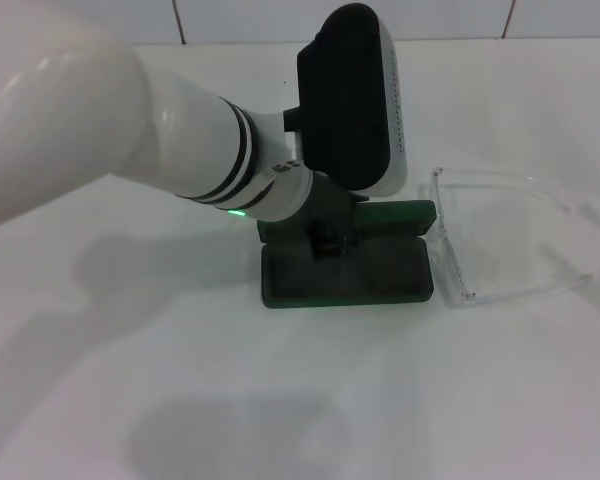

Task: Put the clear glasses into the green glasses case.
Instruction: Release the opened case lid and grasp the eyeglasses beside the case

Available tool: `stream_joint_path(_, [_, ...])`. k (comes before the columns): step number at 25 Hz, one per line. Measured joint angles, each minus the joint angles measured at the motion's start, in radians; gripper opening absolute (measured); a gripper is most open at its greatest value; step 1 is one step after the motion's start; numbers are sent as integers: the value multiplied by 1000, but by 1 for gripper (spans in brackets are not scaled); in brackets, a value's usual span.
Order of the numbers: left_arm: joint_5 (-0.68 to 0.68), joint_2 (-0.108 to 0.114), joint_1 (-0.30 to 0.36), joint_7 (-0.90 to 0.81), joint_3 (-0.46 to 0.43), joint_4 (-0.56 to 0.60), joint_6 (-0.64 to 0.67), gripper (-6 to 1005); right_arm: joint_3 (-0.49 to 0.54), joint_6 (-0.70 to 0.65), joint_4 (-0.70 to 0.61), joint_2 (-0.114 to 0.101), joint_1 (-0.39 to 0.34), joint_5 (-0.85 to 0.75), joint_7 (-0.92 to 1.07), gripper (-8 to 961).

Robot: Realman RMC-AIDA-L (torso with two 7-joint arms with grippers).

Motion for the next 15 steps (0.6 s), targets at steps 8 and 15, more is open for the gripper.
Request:
stream_joint_path(8, [8, 1, 27, -3, -3, 70, 5, 353, 2, -1, 0, -1, -10, -1, 0, 794])
stream_joint_path(15, [10, 2, 73, -15, -21, 167, 7, 351, 0, -13, -5, -11, -16, -5, 6, 792])
